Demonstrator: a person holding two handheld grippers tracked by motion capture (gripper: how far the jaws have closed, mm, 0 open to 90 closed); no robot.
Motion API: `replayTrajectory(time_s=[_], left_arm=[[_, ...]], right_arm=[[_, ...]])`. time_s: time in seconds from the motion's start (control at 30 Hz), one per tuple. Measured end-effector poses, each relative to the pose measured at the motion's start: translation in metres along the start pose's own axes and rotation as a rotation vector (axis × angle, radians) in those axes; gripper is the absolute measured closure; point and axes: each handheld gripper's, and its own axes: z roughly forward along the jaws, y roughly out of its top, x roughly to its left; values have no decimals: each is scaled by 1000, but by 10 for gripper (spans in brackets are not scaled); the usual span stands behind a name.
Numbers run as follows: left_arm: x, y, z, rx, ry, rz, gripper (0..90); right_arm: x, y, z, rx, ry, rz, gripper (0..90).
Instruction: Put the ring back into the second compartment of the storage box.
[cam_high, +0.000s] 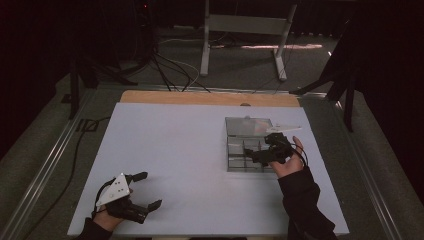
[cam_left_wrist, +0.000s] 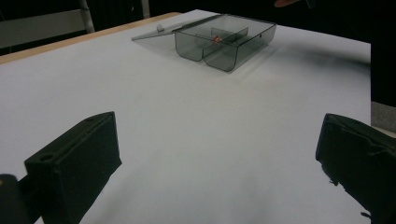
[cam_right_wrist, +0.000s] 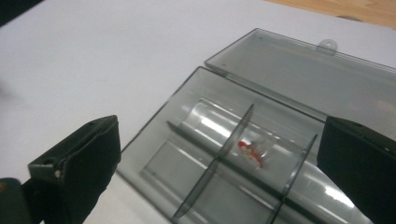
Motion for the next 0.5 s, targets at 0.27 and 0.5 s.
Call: replayTrajectory(time_s=[0.27, 0.5], left_arm=[[1, -1, 0, 2, -1, -3, 2], [0, 0, 0, 1, 0, 0, 2]], right_arm=[[6, -8, -13, 7, 64, -38, 0], [9, -30, -27, -1, 138, -62, 0]])
